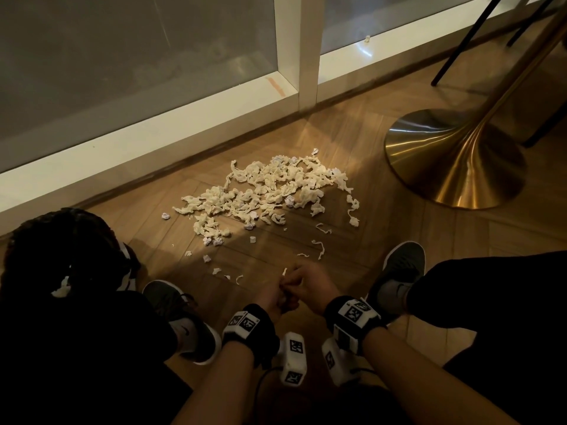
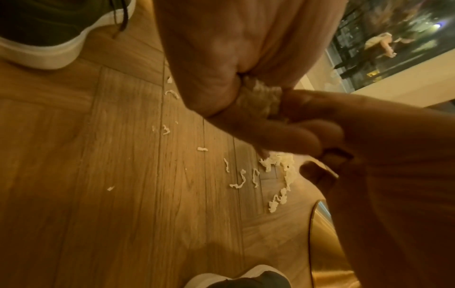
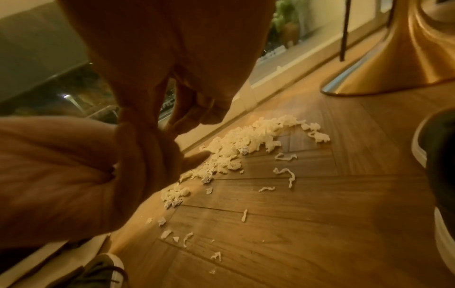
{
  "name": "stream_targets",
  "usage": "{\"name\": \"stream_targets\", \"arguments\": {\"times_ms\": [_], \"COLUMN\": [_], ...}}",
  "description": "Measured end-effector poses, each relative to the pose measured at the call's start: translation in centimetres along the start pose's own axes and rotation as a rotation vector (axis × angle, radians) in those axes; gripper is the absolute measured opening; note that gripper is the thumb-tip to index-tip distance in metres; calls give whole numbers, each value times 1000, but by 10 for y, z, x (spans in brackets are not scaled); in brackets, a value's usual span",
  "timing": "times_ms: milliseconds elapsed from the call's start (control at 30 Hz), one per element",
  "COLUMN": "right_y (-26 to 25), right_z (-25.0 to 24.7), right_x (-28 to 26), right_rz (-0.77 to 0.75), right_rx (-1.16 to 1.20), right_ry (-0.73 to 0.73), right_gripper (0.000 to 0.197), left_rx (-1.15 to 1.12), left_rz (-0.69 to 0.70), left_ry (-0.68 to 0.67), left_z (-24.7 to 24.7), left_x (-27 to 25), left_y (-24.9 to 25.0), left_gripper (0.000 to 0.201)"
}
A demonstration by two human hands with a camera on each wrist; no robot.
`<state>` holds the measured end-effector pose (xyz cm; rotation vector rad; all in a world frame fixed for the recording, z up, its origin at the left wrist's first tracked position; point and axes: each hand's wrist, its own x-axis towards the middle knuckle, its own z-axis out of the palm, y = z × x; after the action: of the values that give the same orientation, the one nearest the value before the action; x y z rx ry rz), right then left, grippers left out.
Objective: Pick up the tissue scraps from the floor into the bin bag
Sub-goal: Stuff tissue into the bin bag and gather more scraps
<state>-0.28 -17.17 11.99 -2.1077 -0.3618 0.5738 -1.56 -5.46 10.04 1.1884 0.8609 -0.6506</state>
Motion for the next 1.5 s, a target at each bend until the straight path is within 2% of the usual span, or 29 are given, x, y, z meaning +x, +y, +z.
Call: {"name": "stream_targets", "arguments": {"times_ms": [133, 267, 333, 467, 667, 800, 933, 1033, 1133, 1333, 1500], "right_y": [-5, -8, -8, -3, 0, 5, -4, -6, -8, -9, -10], "right_z": [3, 9, 10, 7, 7, 1, 3, 7, 9, 10, 19], "right_x": [-1, -8, -9, -3, -2, -2, -1, 0, -2, 2, 2], "right_rz": [48, -104, -128, -108, 35, 57, -18, -13, -80, -72, -106], "right_rx": [-44, -90, -71, -119, 52, -231, -321, -393, -419, -437, -495], "right_ry": [37, -107, -125, -40, 39, 150, 173, 129, 45, -121, -118], "right_gripper": [11, 19, 19, 10, 11, 25, 32, 33, 28, 26, 21], "left_rx": [-75, -169, -217, -220, -81, 102, 127, 97, 24, -66, -156], "left_rz": [-12, -10, -8, -22, 3, 36, 42, 8, -50, -112, -106], "left_ry": [11, 31, 16, -39, -24, 29, 85, 79, 31, -26, -37], "left_z": [1, -9, -12, -1, 8, 8, 9, 5, -4, -9, -11], "left_x": [0, 1, 1, -4, -9, -10, -8, 0, 5, 4, 5], "left_y": [-3, -1, -2, -7, -4, 1, 10, 14, 12, 7, 1], "left_gripper": [23, 23, 27, 29, 32, 34, 31, 24, 20, 26, 31]}}
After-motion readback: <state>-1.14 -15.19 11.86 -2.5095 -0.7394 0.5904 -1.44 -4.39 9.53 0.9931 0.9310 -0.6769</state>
